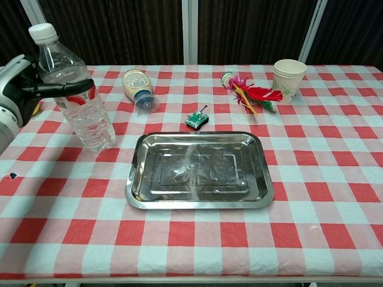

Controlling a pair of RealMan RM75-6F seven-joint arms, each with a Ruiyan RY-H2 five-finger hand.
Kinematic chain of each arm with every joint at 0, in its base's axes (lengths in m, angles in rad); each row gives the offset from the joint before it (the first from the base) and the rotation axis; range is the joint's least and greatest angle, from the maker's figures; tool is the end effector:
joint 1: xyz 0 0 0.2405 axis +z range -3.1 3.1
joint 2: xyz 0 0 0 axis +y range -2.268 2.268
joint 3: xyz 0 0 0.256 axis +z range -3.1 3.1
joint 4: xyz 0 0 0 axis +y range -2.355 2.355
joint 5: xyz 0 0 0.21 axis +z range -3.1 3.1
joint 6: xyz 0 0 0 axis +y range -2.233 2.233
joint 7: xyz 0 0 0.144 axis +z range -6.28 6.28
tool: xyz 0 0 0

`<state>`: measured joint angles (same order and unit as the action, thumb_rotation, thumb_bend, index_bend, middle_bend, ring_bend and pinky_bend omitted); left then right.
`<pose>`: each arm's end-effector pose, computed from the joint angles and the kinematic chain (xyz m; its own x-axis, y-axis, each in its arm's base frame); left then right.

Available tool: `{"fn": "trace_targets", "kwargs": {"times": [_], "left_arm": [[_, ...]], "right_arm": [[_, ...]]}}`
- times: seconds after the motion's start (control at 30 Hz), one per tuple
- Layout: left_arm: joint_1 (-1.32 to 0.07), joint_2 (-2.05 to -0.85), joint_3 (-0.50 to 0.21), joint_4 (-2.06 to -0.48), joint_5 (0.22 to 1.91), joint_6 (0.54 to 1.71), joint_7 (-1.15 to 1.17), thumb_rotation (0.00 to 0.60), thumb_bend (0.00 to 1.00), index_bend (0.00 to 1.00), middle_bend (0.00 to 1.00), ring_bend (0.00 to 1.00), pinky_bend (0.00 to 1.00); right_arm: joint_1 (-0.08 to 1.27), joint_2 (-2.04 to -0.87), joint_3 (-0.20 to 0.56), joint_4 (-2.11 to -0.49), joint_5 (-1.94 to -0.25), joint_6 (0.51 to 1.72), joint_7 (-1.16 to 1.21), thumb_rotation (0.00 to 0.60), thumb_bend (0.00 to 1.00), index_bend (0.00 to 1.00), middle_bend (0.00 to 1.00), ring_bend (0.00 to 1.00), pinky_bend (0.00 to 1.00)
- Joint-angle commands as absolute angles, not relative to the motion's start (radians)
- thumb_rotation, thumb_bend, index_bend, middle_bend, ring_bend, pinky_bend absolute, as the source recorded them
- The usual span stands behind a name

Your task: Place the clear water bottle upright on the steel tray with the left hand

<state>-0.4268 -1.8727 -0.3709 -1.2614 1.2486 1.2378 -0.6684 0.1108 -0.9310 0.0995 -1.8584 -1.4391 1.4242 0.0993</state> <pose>-0.1958 0.3135 -0.0326 -0.7102 0.0088 0.7039 0.7038 -0.0086 0.7103 -0.2737 -0.1945 0.1951 0.2375 -0.0138 0.9713 -0.9714 -0.0002 0.2375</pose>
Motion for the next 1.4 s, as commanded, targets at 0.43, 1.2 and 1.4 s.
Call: {"fn": "trace_targets", "kwargs": {"times": [0.43,1.2,1.4], "left_arm": [[-0.496,-1.699,-0.451,-1.565,1.273,1.248,-0.464,0.6,0.21,0.62,0.64,0.51,0.57],[-0.495,-1.686,-0.372,-1.456,1.247,1.234,-0.508,0.6,0.23,0.63,0.65,0.53,0.58],[-0.558,-1.611,-0.456,-1.571,1.331,1.274,-0.453,0.6,0.22,0.63,0.65,0.53,0.58]], "right_arm": [[0.111,-0.93,0.098,-1.858,-1.44,1.42,0.101,0.6,0.04,0.16,0.16,0.0,0.04],[0.111,-0.922,0.096,-1.861,-1.447,1.418,0.115,0.6,0.04,0.16,0.16,0.0,0.04],[0.112,-0.925,0.094,-1.862,-1.449,1.415,0.111,0.6,0.04,0.16,0.16,0.0,0.04]]}}
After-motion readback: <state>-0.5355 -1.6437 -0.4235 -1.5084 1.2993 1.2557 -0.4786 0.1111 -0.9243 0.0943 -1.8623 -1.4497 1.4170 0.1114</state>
